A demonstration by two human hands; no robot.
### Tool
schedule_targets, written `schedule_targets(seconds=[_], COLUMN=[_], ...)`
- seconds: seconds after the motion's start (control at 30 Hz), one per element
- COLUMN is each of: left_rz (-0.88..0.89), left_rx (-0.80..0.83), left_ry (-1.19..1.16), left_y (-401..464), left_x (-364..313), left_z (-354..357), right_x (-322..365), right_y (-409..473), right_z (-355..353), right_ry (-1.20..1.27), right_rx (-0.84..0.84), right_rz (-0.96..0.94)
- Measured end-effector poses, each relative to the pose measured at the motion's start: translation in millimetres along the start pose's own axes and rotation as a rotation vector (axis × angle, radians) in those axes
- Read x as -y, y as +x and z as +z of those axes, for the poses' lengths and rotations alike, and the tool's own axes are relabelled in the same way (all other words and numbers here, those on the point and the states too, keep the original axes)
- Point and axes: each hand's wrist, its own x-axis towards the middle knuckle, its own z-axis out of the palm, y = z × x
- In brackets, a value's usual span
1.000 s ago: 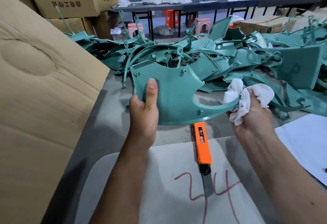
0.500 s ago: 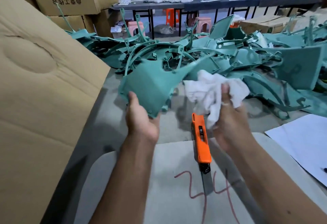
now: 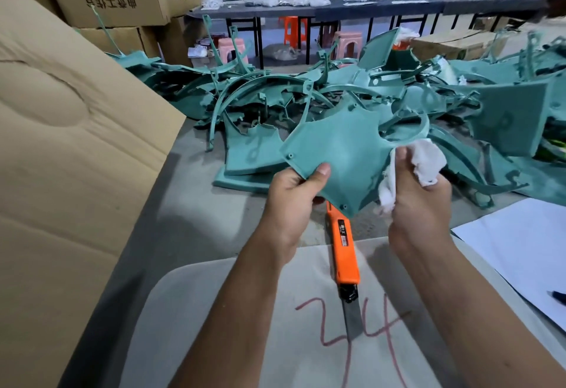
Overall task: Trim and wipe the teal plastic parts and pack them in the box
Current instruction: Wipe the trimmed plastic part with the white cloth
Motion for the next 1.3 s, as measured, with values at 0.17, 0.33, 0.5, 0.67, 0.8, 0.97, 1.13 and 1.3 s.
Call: schedule_targets(seconds=[0.17, 0.33, 0.5, 0.67, 0.8, 0.97, 1.13, 1.3], left_rz=[-0.006, 0.265, 0.276, 0.383, 0.466, 0.479, 0.426, 0.409], left_rx=[-0.059, -0.003, 0.143, -0.265, -0.503, -0.557, -0.667, -0.772], left_ry=[-0.122, 0.09, 0.122, 0.19, 0.259, 0.255, 0.224, 0.205], left_y=[-0.1, 1.9, 1.0, 7.8, 10.7, 11.2, 17.4, 20.7], left_x=[-11.1, -23.8, -17.5, -11.2, -2.0, -1.7, -6.2, -11.4], left_z=[-17.0, -48.6, -52.9, -39.7, -41.2, -47.1, -73.3, -91.5], right_x=[0.1, 10.4, 7.0, 19.9, 29.4, 28.9, 25.0, 24.6], right_y=[4.5, 8.1, -8.6, -16.0, -18.1, -12.2, -0.7, 0.8], right_z=[-2.2, -14.8, 5.4, 5.6, 3.8, 0.2, -10.5, -7.8], right_ry=[-0.148, -0.444, -0.561, -0.371, -0.485, -0.462, -0.889, -1.171], right_rx=[-0.163, -0.147, 0.54, 0.643, 0.834, 0.962, 0.955, 0.878], right_rz=[-0.22, -0.611, -0.383, -0.235, -0.018, 0.01, -0.216, -0.576])
